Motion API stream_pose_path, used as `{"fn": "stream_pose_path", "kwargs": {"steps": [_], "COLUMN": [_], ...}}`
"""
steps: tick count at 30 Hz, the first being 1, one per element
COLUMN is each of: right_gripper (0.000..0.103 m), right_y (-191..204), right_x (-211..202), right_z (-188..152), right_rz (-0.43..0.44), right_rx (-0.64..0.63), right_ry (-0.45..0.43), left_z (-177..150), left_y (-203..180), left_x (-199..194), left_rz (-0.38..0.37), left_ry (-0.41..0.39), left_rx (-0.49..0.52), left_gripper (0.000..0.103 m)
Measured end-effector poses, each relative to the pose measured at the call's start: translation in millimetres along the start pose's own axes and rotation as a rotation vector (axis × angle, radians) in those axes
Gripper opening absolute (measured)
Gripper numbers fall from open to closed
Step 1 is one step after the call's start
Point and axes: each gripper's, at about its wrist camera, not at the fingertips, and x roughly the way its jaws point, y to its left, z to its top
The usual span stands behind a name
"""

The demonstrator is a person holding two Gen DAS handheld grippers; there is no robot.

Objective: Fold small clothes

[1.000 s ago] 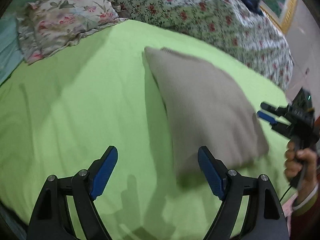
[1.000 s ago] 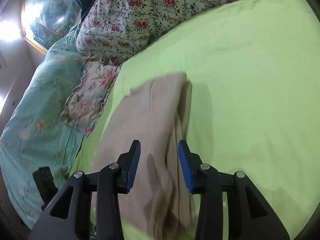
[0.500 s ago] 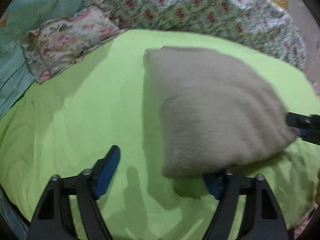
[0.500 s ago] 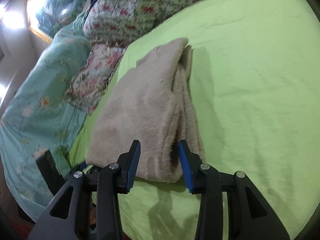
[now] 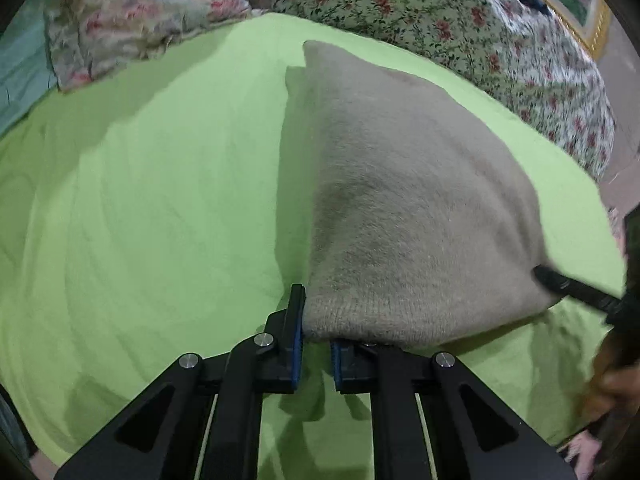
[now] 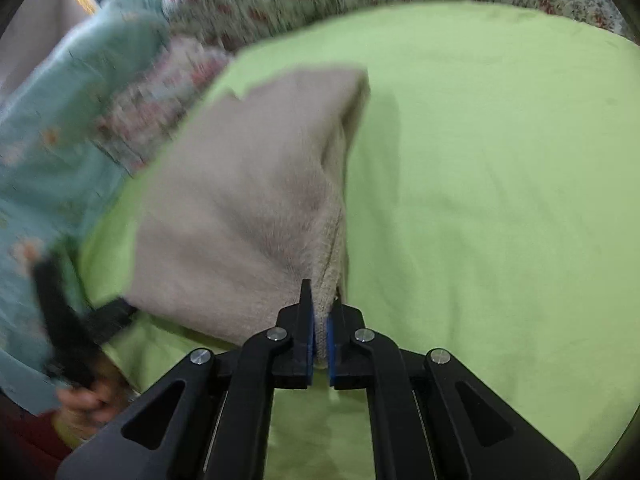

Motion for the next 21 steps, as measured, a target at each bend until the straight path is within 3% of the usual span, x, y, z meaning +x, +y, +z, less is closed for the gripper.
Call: {"fn": "stream_pose_path", "kwargs": {"steps": [5,7,9,14,17,19,21], "right_gripper": [0.006,0.012,0.025,0.026,0.028,0.034,0.042], "right_y": [-1,0,-4,-14,-18,-23,-29], "right_x": [-2,-8,-18,-49,-47,-36,-21], "right_z": [2,2,3,11,32,51,67], "right_rz": [-0.01,0.004,0.012,0.078,0.122,0.154,0.2], "right_rx": [0.03,0.03,0.057,0.133,0.167,0.198,0.236], "right_ry": [-0.021,-0.013,-0.001,-0.077,-0.108,-0.127,-0.118], "left_z": [1,-2,-4,6,26,37,43], "left_y": [10,10,11,6,-4,-11,-17], "left_x": [-7,-17,-32,-67,-72,-67,-60], "left_rz": [-0.068,-0.089,-0.12,-0.205,-0.285,-0.305,-0.312], "left_ry": [0.043,0.056,0.059,-0.002,-0.046,-0.065,-0.078], "left_rx": [0.012,0.05,0.083,0.141,0.144,0.155,0.17], "left_gripper": [0.014,0.014,0.012,0.011,0.017,0.024,0.025]}}
